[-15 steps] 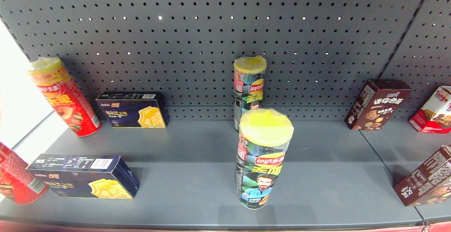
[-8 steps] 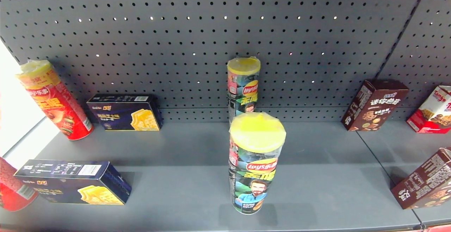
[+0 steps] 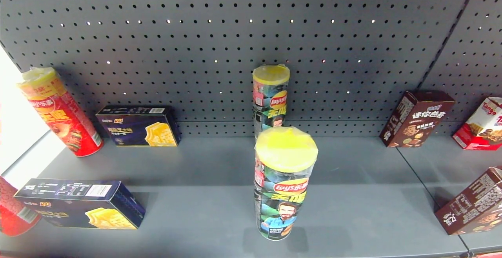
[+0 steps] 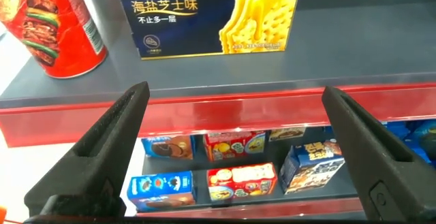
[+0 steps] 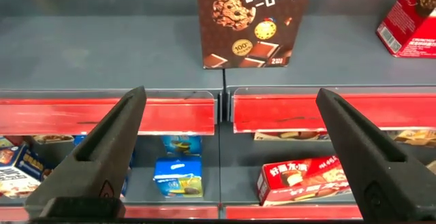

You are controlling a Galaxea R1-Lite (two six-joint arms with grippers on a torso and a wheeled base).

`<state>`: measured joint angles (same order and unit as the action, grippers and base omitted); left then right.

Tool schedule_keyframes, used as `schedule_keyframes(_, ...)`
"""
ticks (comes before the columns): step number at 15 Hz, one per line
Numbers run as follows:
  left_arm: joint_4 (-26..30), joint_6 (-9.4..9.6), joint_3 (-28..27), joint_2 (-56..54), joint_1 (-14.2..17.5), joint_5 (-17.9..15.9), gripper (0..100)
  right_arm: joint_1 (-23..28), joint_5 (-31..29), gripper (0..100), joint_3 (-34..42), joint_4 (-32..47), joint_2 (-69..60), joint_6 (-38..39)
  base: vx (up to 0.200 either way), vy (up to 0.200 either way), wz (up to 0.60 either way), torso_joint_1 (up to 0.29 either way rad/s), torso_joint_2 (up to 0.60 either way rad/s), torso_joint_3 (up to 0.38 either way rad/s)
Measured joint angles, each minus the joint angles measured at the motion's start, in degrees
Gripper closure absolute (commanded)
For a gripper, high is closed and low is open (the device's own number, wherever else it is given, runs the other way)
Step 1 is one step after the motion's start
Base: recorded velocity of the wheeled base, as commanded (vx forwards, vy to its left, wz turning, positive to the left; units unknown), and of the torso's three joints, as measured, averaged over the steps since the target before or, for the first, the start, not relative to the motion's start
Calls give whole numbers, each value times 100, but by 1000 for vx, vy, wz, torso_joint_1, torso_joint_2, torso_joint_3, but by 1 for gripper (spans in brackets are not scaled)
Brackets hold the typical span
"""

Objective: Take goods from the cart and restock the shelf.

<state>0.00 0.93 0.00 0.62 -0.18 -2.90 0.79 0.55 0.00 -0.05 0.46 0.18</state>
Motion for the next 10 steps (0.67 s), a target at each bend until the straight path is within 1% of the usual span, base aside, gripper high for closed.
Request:
schedule_keyframes(4, 0, 2, 0, 0, -2, -16, 0, 0, -4, 0, 0, -6, 2, 0, 0, 0, 0, 0, 0, 0)
schedule_keyframes(6, 0, 16, 0, 1, 2, -22, 0, 0, -4, 0, 0, 2, 2, 0, -200, 0, 0, 10, 2, 0)
schedule_keyframes(10, 0, 9, 0, 0, 0, -24, 0, 0, -4, 0, 0, -2, 2, 0, 0, 0, 0, 0, 0, 0)
